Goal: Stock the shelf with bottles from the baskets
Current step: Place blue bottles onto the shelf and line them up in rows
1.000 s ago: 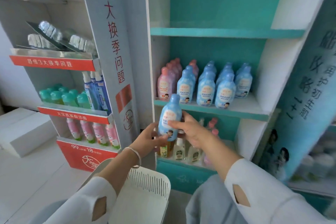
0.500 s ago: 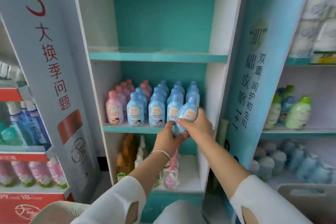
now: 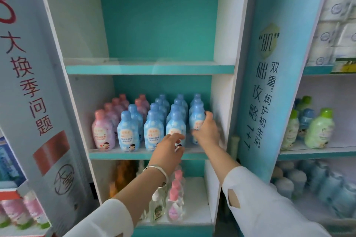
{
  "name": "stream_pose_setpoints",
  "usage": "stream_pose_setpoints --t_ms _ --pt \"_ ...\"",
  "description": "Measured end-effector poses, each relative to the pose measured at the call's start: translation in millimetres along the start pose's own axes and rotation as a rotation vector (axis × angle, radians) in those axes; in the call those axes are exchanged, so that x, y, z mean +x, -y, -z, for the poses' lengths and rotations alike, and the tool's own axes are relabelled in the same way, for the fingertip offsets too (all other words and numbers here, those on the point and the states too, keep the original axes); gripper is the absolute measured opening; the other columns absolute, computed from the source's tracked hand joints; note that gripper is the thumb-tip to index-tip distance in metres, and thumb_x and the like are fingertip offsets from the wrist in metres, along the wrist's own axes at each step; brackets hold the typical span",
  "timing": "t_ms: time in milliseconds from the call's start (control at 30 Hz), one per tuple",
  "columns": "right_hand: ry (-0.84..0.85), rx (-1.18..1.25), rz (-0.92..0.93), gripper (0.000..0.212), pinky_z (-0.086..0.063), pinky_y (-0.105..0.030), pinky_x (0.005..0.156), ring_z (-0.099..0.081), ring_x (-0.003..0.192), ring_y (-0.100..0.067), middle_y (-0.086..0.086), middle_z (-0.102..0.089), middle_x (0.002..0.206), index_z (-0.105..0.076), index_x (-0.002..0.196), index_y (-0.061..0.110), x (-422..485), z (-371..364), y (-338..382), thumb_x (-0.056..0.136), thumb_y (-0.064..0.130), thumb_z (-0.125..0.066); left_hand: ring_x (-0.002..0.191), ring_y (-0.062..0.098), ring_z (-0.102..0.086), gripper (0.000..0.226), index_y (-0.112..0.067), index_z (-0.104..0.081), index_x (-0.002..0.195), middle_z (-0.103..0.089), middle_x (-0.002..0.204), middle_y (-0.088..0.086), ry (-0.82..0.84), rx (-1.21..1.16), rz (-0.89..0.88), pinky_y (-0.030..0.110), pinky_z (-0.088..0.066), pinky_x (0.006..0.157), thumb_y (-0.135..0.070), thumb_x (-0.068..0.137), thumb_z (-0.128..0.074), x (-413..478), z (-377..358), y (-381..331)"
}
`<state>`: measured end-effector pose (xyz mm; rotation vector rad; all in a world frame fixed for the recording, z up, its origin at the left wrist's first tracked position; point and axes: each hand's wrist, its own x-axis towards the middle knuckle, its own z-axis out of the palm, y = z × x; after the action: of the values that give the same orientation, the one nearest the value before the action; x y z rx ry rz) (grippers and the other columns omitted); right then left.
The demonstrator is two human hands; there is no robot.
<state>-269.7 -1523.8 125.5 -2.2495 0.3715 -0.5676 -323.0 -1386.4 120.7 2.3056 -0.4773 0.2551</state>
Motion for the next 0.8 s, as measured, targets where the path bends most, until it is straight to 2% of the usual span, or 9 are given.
stream_pose_setpoints --t_ms 100,200,300,433,500,600,700,800 --pt "0.009 0.027 -0.046 0.065 -0.043 -0.035 0.077 -0.057 0.106 -0.036 -0.015 -0.055 0.122 -0.034 0.13 0.014 13 -8 -4 0.077 0.015 -0.071 0.091 0.01 -0.051 0.032 -0.019 -0.053 0.125 -0.055 0.12 0.001 -0.004 0.017 0.006 0.018 -0.04 0.087 -0.014 0.093 -0.051 6 -3 8" --pt "0.013 0.045 -0.032 0.066 -0.044 -0.035 0.077 -0.056 0.106 -0.036 -0.015 -0.055 0.123 -0.032 0.131 0.014 18 -13 -8 0.077 0.012 -0.07 0.099 0.016 -0.054 0.032 -0.018 -0.052 0.125 -0.054 0.121 0.002 0.001 0.008 0.037 0.021 -0.041 0.09 -0.016 0.093 -0.052 9 -5 13" --pt "0.02 0.042 -0.041 0.073 -0.049 -0.042 0.085 -0.054 0.108 -0.038 -0.016 -0.051 0.126 -0.028 0.137 0.016 16 -15 -10 0.077 0.014 -0.07 0.105 0.018 -0.055 0.033 -0.018 -0.052 0.126 -0.054 0.121 0.002 0.004 0.01 0.054 0.023 -0.042 0.091 -0.017 0.093 -0.051 9 -5 16" --pt "-0.034 -0.024 -0.061 0.083 -0.043 -0.043 0.096 -0.044 0.121 -0.04 -0.019 -0.033 0.14 -0.016 0.148 0.018 2 -12 -2 0.083 0.02 -0.066 0.101 0.017 -0.056 0.031 -0.018 -0.052 0.125 -0.056 0.117 0.003 0.017 0.012 0.046 0.021 -0.044 0.089 -0.017 0.094 -0.05 1 -2 17" --pt "-0.157 -0.059 0.023 0.069 -0.041 -0.042 0.096 -0.044 0.121 -0.039 -0.018 -0.035 0.139 -0.028 0.144 0.015 -12 -12 3 0.085 0.019 -0.064 0.098 0.016 -0.056 0.03 -0.017 -0.053 0.124 -0.057 0.114 0.003 0.015 0.007 0.058 0.021 -0.044 0.087 -0.016 0.094 -0.049 -4 2 16" --pt "-0.278 -0.026 0.226 0.037 -0.045 -0.042 0.084 -0.052 0.106 -0.038 -0.016 -0.051 0.121 -0.054 0.12 0.008 -47 -18 15 0.085 0.015 -0.063 0.092 0.017 -0.057 0.027 -0.015 -0.057 0.118 -0.062 0.104 0.002 -0.013 0.005 0.093 0.027 -0.048 0.088 -0.014 0.093 -0.047 -19 14 21" --pt "-0.166 0.037 0.448 0.02 -0.047 -0.039 0.071 -0.059 0.093 -0.034 -0.014 -0.057 0.106 -0.061 0.104 0.005 -89 -35 27 0.085 0.01 -0.062 0.093 0.022 -0.061 0.023 -0.016 -0.059 0.112 -0.066 0.101 0.004 -0.008 0.06 0.123 0.033 -0.05 0.086 -0.015 0.092 -0.047 -43 30 35" --pt "0.095 -0.015 0.579 0.021 -0.049 -0.039 0.071 -0.06 0.094 -0.029 -0.009 -0.057 0.109 -0.059 0.111 0.009 -130 -57 38 0.09 0.012 -0.056 0.095 0.027 -0.062 0.02 -0.017 -0.059 0.107 -0.067 0.102 0.006 0.012 0.157 0.169 0.035 -0.051 0.081 -0.019 0.093 -0.045 -75 48 64"
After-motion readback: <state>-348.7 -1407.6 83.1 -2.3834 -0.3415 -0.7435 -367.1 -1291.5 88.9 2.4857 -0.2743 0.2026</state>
